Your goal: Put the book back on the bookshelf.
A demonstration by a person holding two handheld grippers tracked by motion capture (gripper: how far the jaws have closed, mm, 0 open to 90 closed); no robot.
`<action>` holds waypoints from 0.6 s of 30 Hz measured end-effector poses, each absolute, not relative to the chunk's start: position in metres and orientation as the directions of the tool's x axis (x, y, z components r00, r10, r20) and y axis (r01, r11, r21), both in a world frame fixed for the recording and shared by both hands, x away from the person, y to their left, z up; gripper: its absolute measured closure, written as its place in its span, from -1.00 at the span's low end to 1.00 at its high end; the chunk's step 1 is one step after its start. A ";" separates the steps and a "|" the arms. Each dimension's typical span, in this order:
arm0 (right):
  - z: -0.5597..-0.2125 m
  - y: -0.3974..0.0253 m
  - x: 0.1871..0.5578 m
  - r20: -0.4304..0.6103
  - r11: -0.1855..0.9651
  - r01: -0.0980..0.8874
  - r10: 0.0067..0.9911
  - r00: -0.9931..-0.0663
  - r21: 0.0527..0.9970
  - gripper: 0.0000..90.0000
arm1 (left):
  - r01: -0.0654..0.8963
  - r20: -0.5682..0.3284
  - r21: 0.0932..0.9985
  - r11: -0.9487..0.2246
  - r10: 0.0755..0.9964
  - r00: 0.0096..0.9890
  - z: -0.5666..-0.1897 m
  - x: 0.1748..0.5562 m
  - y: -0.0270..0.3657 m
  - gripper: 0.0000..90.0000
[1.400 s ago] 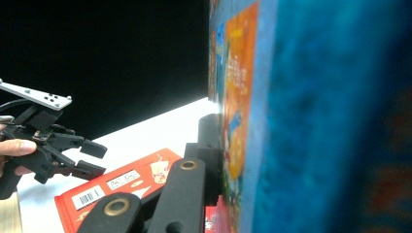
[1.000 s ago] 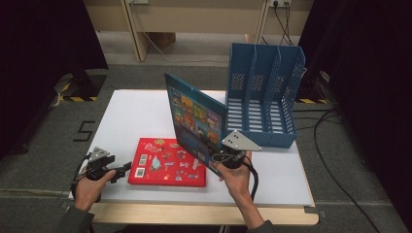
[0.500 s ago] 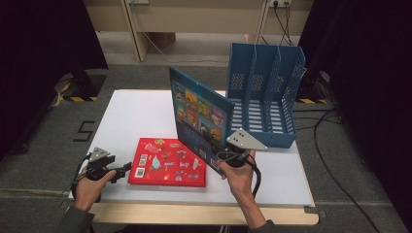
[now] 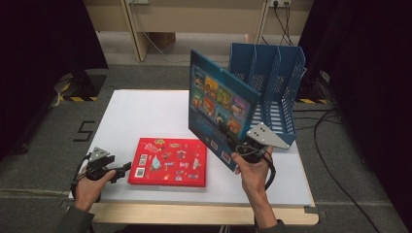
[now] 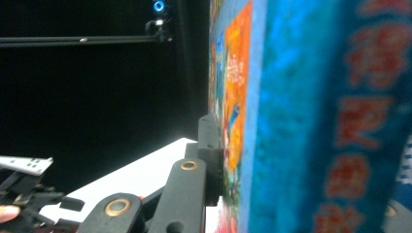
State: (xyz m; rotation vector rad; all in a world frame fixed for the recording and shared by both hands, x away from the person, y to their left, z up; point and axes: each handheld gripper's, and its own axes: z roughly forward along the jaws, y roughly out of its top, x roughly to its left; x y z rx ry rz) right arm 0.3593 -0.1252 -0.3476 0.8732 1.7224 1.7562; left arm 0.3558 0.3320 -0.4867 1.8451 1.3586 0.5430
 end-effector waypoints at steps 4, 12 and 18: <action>-0.339 -0.136 0.356 0.089 -0.068 0.058 0.772 -0.629 0.996 0.83 | 0.608 -0.097 0.781 -0.141 0.935 0.341 -0.487 0.356 0.333 -0.50; -0.328 -0.157 0.355 0.103 -0.103 0.034 0.809 -0.579 0.994 0.83 | 0.608 -0.095 0.782 -0.139 0.937 0.337 -0.487 0.356 0.333 -0.51; -0.324 -0.172 0.355 0.094 -0.100 0.017 0.846 -0.526 0.995 0.83 | 0.606 -0.096 0.783 -0.137 0.937 0.336 -0.487 0.356 0.332 -0.51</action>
